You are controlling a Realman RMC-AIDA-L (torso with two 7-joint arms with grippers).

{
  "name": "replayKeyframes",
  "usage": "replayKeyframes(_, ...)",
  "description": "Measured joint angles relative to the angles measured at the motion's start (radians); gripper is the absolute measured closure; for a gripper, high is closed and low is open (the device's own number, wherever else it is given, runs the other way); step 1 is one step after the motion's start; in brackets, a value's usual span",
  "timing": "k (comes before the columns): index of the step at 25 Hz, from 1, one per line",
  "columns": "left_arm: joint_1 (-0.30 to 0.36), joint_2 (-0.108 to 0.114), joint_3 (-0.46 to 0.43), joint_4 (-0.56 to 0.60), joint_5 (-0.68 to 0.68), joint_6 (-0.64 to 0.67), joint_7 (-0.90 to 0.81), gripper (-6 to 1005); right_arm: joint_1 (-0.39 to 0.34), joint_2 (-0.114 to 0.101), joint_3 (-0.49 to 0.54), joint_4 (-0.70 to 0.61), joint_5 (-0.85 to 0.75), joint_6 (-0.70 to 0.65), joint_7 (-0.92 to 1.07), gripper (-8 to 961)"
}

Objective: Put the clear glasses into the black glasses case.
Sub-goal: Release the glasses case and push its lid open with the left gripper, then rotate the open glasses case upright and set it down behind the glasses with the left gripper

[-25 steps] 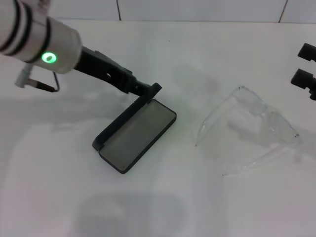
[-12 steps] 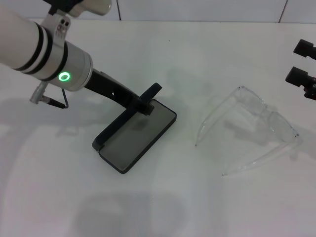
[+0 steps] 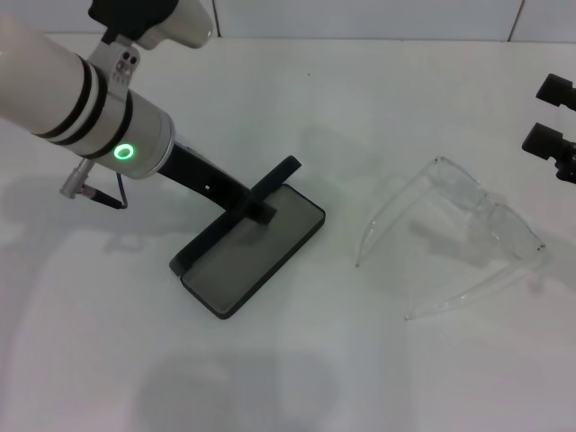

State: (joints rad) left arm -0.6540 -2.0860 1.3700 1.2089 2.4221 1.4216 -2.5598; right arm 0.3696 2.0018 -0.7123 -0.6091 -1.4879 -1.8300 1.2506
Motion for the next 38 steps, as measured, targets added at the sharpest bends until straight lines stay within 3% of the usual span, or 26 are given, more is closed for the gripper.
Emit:
replayKeyframes(11, -0.006, -0.003, 0.076, 0.03, 0.075, -0.002, 0.008, 608, -0.002, 0.0, 0.001, 0.0, 0.0, 0.0, 0.0, 112)
replayKeyframes(27, 0.008, -0.005, 0.107, 0.111, 0.084, -0.001, 0.041, 687, -0.005, 0.0, 0.013, 0.002, 0.004, 0.005, -0.017, 112)
replayKeyframes(31, 0.01, -0.005, 0.115, 0.139, 0.079, -0.001, 0.062, 777, -0.005, -0.001, 0.016, 0.007, 0.012, 0.005, -0.028, 111)
replayKeyframes(35, 0.033, -0.005, 0.158, 0.204, 0.068, -0.006, 0.115, 799, -0.002, -0.007, 0.063, 0.042, 0.019, -0.002, -0.053, 111)
replayKeyframes(38, 0.091, -0.005, 0.238, 0.304, 0.054, -0.041, 0.211, 800, -0.006, -0.011, 0.12, 0.066, 0.032, -0.016, -0.07, 111)
